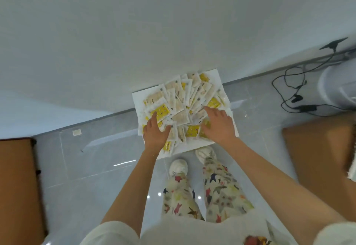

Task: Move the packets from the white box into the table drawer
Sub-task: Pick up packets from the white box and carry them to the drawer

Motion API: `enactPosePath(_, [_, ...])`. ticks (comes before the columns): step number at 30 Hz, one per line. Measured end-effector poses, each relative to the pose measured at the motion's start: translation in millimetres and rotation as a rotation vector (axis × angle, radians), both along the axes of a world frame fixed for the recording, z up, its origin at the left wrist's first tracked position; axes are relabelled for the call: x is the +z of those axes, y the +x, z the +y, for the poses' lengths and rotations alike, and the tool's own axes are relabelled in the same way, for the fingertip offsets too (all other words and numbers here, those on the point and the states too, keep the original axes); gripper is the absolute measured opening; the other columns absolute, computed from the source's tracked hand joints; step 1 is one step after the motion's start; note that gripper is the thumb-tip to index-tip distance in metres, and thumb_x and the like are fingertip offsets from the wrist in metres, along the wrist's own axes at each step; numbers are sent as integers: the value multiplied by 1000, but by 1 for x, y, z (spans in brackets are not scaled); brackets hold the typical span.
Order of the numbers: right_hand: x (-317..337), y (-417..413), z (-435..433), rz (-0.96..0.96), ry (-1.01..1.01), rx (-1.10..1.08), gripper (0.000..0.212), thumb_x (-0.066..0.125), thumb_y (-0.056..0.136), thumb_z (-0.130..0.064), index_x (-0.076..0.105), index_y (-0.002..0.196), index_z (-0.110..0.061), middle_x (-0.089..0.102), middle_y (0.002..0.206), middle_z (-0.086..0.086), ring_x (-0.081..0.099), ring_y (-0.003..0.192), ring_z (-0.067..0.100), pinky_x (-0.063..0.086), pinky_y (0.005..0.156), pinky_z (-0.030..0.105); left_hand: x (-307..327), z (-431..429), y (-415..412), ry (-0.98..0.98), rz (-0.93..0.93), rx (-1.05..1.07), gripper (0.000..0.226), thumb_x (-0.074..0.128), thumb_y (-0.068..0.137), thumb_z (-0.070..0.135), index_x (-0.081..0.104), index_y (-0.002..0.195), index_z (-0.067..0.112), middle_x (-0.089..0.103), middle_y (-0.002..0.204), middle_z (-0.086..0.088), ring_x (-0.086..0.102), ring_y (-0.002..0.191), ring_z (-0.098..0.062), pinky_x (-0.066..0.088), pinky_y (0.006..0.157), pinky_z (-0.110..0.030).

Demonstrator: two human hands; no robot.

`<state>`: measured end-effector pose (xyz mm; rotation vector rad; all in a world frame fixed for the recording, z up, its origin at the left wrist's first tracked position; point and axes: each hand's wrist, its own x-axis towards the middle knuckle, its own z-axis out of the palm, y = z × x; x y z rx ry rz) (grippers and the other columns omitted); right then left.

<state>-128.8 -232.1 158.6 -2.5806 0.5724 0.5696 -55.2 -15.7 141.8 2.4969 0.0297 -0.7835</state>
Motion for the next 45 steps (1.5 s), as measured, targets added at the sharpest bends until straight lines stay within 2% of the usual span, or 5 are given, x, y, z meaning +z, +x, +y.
enactPosePath(12, [-154,118,-9,-139,468,-576,68,72,79,-44,39,135,-22,43,131,5,51,116,23,49,92,42,-151,-10,75,60,-75,-42,80,60,91,35,13,154,24,11,161,-12,9,147,-33,15,115,-55])
enactPosePath(17, [-171,123,4,-101,325,-587,86,75,73,-50,30,140,-19,39,138,8,46,121,30,47,93,48,-165,-4,79,97,-54,23,90,63,86,52,11,154,25,7,162,-11,12,146,-35,19,111,-58])
enactPosePath(32, [-160,99,-1,-347,441,-803,17,59,90,-7,60,107,-12,55,83,-11,52,73,0,42,63,5,-169,1,99,112,-88,145,77,73,75,54,43,138,23,36,137,-10,31,129,-32,29,105,-51])
enactPosePath(40, [-149,45,-6,-355,454,-1035,20,45,89,1,50,98,-16,51,87,-13,52,80,4,41,66,13,-168,6,105,85,-88,-39,85,70,79,52,32,141,9,13,161,-6,12,146,-30,22,108,-57])
enactPosePath(45, [-156,36,-14,-296,536,-1124,24,62,86,-12,46,103,-17,51,94,-7,54,91,17,45,71,21,-170,4,118,47,-118,-5,88,75,74,51,34,140,10,39,144,-6,28,138,-28,24,108,-48])
